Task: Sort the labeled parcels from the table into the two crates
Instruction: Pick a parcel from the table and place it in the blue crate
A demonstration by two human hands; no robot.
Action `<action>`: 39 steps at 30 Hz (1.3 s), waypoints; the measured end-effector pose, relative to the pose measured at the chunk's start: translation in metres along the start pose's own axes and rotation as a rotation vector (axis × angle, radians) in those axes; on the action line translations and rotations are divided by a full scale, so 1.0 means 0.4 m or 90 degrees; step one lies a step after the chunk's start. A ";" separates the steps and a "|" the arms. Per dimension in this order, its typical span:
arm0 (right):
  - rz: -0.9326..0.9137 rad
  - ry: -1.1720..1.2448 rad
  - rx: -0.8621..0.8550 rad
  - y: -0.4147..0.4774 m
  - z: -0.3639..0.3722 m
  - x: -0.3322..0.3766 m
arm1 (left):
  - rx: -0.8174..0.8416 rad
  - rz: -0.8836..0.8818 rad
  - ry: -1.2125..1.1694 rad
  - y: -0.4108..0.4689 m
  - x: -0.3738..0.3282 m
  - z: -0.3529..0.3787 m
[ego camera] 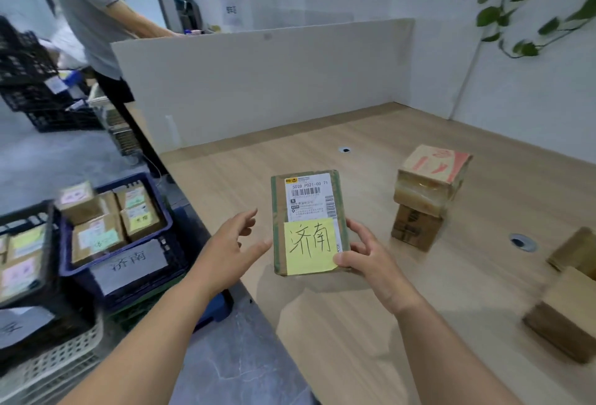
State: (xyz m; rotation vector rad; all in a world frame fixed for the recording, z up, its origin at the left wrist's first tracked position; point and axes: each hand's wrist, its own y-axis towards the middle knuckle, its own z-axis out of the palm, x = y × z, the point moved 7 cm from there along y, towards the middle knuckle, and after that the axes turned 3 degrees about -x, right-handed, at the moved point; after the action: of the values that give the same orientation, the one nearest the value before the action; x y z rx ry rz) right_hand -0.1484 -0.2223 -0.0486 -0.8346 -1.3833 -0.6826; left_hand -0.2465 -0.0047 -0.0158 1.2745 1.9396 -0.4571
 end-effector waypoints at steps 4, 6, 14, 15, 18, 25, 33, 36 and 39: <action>-0.005 -0.022 0.031 0.056 0.099 0.029 | -0.047 0.000 0.031 0.013 0.085 -0.112; -0.007 -0.027 0.044 0.093 0.163 0.040 | -0.056 -0.001 0.068 0.018 0.131 -0.166; -0.008 -0.074 0.135 0.248 0.499 0.076 | -0.087 -0.032 0.200 0.052 0.352 -0.406; -0.008 -0.082 0.146 0.267 0.543 0.079 | -0.089 -0.039 0.208 0.054 0.383 -0.435; -0.005 -0.104 0.183 0.322 0.676 0.080 | -0.098 -0.067 0.231 0.052 0.478 -0.518; 0.010 -0.111 0.238 0.406 0.944 0.044 | -0.107 -0.144 0.254 0.010 0.682 -0.687; 0.020 -0.096 0.286 0.452 1.138 0.020 | -0.098 -0.169 0.279 -0.010 0.792 -0.789; 0.023 -0.087 0.297 0.478 1.192 0.021 | -0.102 -0.177 0.281 0.002 0.816 -0.822; 0.027 -0.086 0.315 0.513 1.245 0.020 | -0.113 -0.185 0.282 0.023 0.840 -0.856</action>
State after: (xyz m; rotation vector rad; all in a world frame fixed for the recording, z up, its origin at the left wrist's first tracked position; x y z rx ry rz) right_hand -0.2554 0.3054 -0.0636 -0.5180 -1.5622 -0.2320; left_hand -0.4465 0.4303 -0.0455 1.0432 2.4933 -0.1409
